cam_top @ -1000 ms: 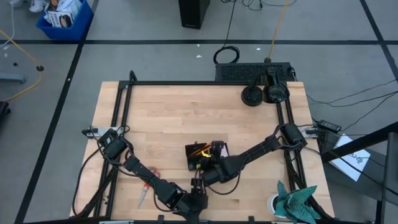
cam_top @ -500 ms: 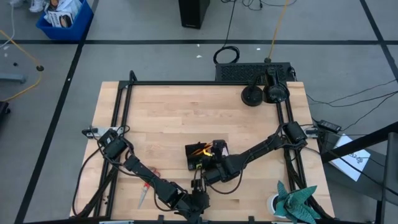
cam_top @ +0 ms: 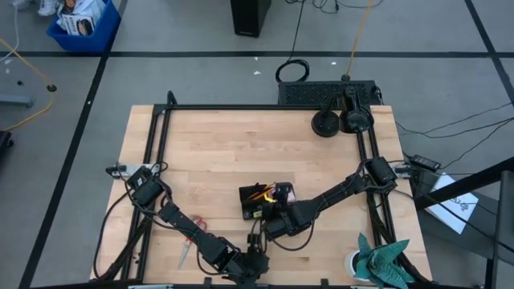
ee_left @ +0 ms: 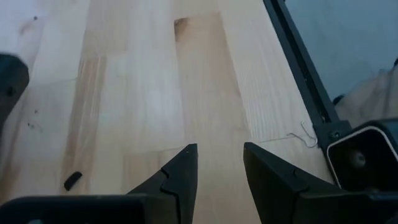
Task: Pick and place office supplies into organizer
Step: Put the sticky notes into the right section of the desk organizer, then adjust the desk organizer on the table
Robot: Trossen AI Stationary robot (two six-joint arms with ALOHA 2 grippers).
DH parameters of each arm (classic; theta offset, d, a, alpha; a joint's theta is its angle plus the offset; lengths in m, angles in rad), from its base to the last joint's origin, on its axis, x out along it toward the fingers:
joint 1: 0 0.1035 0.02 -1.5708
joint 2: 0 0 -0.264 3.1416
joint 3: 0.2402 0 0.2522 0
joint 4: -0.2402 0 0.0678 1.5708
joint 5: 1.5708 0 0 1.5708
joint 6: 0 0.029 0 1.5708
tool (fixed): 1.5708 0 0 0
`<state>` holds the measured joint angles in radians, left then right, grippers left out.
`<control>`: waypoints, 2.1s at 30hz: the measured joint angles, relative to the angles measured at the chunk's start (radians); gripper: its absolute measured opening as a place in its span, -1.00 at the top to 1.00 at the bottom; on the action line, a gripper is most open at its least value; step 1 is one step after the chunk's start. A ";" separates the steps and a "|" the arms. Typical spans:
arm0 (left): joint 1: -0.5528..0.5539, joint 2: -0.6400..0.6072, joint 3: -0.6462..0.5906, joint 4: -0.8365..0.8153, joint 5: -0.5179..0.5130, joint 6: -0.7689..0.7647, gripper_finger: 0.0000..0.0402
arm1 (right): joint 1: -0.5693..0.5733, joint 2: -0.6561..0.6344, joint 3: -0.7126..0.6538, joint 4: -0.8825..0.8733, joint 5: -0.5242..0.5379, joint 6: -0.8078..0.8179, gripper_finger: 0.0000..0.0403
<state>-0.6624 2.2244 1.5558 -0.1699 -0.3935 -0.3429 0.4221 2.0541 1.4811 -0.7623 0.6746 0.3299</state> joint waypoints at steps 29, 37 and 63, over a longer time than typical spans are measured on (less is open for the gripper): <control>0.017 0.000 0.000 -0.005 -0.015 0.260 0.32 | 0.005 -0.017 0.000 0.074 -0.189 -0.065 -0.02; 0.017 -0.006 0.000 -0.012 -0.032 0.254 0.32 | 0.005 -0.034 0.000 0.054 -0.185 -0.061 0.36; 0.023 -0.034 0.001 -0.111 -0.082 0.256 0.32 | 0.057 -0.204 -0.001 -0.046 -0.207 0.001 0.99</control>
<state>-0.6398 2.1904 1.5566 -0.2811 -0.4751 -0.0873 0.4795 1.8499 1.4803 -0.8084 0.4681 0.3310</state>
